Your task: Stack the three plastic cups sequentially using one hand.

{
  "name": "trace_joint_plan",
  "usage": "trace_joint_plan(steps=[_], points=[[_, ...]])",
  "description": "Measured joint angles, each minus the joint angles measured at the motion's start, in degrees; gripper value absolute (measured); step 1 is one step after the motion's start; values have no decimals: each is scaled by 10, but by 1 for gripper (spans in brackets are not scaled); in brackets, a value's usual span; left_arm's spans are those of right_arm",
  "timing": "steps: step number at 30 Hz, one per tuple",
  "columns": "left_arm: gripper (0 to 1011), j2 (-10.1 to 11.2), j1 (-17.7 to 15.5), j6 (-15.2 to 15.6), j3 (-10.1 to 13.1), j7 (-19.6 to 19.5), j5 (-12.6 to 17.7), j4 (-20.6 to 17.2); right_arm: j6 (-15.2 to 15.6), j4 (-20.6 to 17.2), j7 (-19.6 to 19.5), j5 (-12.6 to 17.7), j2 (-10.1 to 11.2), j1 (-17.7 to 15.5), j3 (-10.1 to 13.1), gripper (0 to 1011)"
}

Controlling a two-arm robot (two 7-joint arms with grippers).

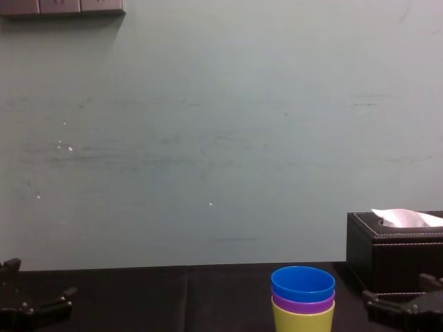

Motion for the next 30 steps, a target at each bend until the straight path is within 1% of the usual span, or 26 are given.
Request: trace_joint_plan(steps=[4,30], points=[[1011,0,0,0,0,0,0,0,0,11,9,0,-5,1,2,1004],[1011,0,0,0,0,0,0,0,0,5,5,0,-3,1,1,1004]])
